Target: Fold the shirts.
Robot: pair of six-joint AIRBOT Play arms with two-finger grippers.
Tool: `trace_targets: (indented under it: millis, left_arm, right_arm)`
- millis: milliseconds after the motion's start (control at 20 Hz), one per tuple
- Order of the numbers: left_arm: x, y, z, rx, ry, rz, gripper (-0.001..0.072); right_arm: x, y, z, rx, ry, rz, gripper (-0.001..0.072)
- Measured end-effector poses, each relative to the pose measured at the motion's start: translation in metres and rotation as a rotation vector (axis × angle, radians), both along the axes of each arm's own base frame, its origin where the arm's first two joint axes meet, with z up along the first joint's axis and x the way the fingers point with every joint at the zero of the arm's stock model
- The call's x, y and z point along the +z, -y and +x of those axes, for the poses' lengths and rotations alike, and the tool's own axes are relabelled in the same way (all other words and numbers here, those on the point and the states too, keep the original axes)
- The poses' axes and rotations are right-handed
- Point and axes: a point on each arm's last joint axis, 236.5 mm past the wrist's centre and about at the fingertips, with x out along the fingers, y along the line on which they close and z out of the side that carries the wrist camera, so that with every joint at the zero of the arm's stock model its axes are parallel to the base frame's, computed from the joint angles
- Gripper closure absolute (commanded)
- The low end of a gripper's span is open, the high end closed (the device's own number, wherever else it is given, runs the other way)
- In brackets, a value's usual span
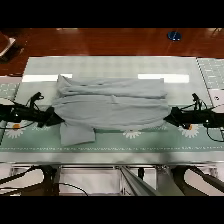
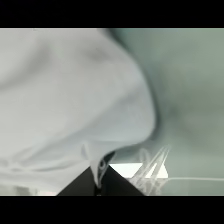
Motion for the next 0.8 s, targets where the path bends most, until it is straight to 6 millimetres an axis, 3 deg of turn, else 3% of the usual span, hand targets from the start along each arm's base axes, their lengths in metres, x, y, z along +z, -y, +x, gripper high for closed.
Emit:
trace_targets:
  millis: [150,350,600,800]
  left_arm:
    - [0.025,-0.006,0.045,0.015,0.106,0.024,0.0687]
    - [0.042,-0.001,0.11,-0.006,0.182,0.044,0.0687]
    - [0.049,0.013,0.192,-0.03,0.218,0.033,0.0687]
    - [0.038,0.016,0.229,-0.031,0.195,0.014,0.0687]
  right_arm:
    - [0.026,0.008,0.034,0.019,0.077,-0.017,0.0683]
    - [0.045,0.016,0.079,0.032,0.134,-0.015,0.0682]
    - [0.046,0.02,0.137,0.046,0.16,-0.012,0.0682]
    - [0.039,0.027,0.175,0.039,0.167,-0.005,0.0682]
